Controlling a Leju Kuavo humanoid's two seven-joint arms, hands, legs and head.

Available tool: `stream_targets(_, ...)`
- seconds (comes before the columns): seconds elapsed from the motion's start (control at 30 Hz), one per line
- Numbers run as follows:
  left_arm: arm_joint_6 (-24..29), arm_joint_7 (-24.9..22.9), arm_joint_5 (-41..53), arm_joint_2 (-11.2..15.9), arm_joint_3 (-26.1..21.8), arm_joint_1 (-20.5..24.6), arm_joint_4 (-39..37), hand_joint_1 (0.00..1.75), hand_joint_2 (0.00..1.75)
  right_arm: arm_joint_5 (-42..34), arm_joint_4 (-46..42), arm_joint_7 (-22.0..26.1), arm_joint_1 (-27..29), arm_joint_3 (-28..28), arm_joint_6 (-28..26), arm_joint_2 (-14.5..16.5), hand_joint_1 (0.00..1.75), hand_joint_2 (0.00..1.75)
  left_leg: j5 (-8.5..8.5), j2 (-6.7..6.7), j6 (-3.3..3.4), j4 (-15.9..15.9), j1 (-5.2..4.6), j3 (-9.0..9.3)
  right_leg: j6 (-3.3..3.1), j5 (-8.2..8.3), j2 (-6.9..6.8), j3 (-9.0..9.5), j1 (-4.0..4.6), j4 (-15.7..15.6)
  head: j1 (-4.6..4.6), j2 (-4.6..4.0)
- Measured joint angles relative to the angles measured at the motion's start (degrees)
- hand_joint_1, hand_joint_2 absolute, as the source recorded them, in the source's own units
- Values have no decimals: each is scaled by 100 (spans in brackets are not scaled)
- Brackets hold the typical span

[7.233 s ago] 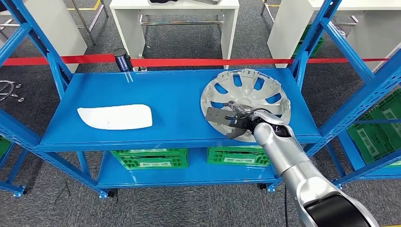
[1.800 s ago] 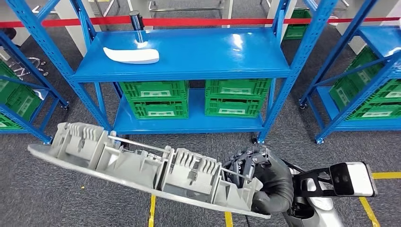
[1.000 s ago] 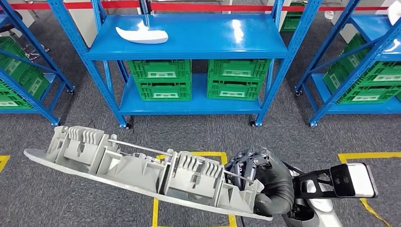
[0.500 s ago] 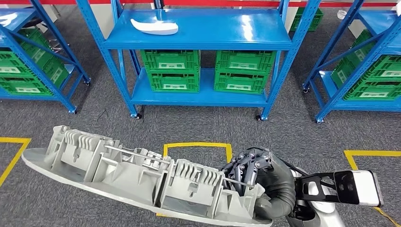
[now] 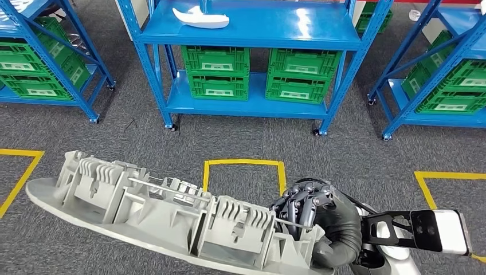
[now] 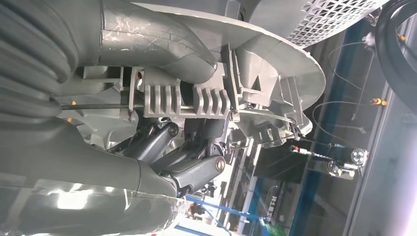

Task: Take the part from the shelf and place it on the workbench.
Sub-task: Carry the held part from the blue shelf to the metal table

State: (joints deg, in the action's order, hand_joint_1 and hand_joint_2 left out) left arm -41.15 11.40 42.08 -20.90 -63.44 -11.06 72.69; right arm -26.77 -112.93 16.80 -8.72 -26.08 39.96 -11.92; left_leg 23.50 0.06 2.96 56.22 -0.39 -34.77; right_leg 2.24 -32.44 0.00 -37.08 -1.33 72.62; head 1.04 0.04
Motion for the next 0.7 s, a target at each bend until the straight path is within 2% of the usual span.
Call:
stream_targets(0.03, 1, 10, 10, -1, -7, 7, -9, 0, 0, 0, 1, 13, -8, -6, 5, -5, 175, 175, -58, -1, -7, 8, -12, -72, 24, 121, -1, 271, 7, -335, 0, 0)
stream_targets(0.1, -2, 32, 48, -3, -28, 12, -23, 0, 0, 0, 1, 32, -37, -24, 8, -8, 175, 175, -163, -1, -45, 36, -38, -188, -15, 189, -4, 888, 40, -1254, 5, 0)
stream_targets(0.13, -7, 41, 70, -3, -43, 13, -27, 0, 0, 0, 1, 39, -49, -32, 5, -9, 175, 175, -219, 2, -71, 42, -43, -225, -52, 168, -3, 1083, 62, -1586, 10, -1)
stream_targets(0.17, -11, 48, 87, -3, -58, 14, -30, 0, 0, 0, 1, 45, -58, -40, 1, -11, 175, 175, -276, 6, -101, 42, -43, -253, -86, 137, -2, 1171, 83, -1769, 10, 0)
stream_targets(0.23, -16, 54, 101, -2, -92, 11, -33, 0, 0, 0, 3, 56, -64, -52, -8, -15, 175, 175, -344, 0, -166, 39, -28, -292, -155, 193, -6, 1102, 81, -1807, 9, 0)
stream_targets(0.27, -17, 55, 102, -2, -105, 7, -35, 0, 0, -1, 5, 61, -70, -60, -9, -15, 175, 175, -255, -5, -208, 101, -16, -329, -204, 238, -12, 1061, 68, -1805, 12, 1)
stream_targets(0.3, -17, 55, 96, -3, -116, 3, -37, 0, 0, -2, 7, 66, -74, -68, -10, -14, 175, 175, -59, -11, -251, 269, -1, -389, -253, 294, -22, 1013, 52, -1808, 21, 1)
stream_targets(0.33, -16, 55, 85, -3, -124, 1, -38, 0, 0, -4, 8, 70, -78, -76, -11, -13, 175, 175, 224, -13, -294, 554, 24, -473, -286, 353, -30, 970, 43, -1804, 27, 0)
stream_targets(0.37, -15, 55, 74, -3, -126, 0, -39, 0, 0, -6, 9, 74, -78, -81, -11, -12, 175, 175, 524, -12, -332, 937, 43, -570, -306, 408, -34, 911, 47, -1797, 36, 0)
stream_targets(0.4, -13, 54, 65, -3, -127, 3, -43, 0, 0, -9, 10, 76, -78, -86, -11, -12, 175, 175, 749, -12, -360, 1338, 62, -655, -309, 463, -36, 841, 50, -1784, 38, 0)
stream_targets(0.43, -9, 52, 60, -3, -126, 5, -48, 0, 0, -10, 11, 77, -78, -88, -11, -11, 175, 175, 848, -12, -379, 1642, 79, -688, -305, 514, -36, 762, 51, -1763, 39, 0)
stream_targets(0.47, -5, 50, 59, -4, -125, 7, -54, 0, 0, -14, 13, 78, -78, -90, -11, -11, 175, 175, 824, -12, -389, 1765, 94, -633, -295, 557, -35, 678, 51, -1733, 40, 1)
stream_targets(0.5, -2, 48, 59, -4, -124, 8, -60, 0, 0, -17, 15, 78, -78, -91, -11, -10, 175, 175, 712, -12, -388, 1670, 105, -472, -284, 593, -32, 597, 51, -1698, 40, 0)
stream_targets(0.53, 1, 48, 59, -3, -123, 9, -62, 0, 0, -22, 15, 78, -78, -91, -11, -10, 175, 175, 572, -15, -375, 1360, 111, -200, -267, 624, -27, 526, 51, -1661, 41, 0)
stream_targets(0.6, 3, 47, 57, 4, -120, 18, -57, 0, 0, -34, 15, 78, -85, -92, -10, -9, 175, 175, 510, -34, -317, 522, 93, 389, -222, 680, -20, 432, 56, -1611, 37, 0)
stream_targets(0.63, 3, 48, 55, 7, -117, 22, -54, 0, 0, -41, 15, 78, -94, -92, -9, -9, 175, 175, 545, -44, -288, 216, 74, 579, -186, 717, -22, 402, 56, -1601, 36, 1)
stream_targets(0.7, 2, 49, 52, 15, -119, 18, -46, 0, 0, -54, 16, 80, -116, -96, -7, -5, 175, 175, 577, -50, -225, -4, 26, 665, -99, 804, -29, 355, 45, -1608, 32, 1)
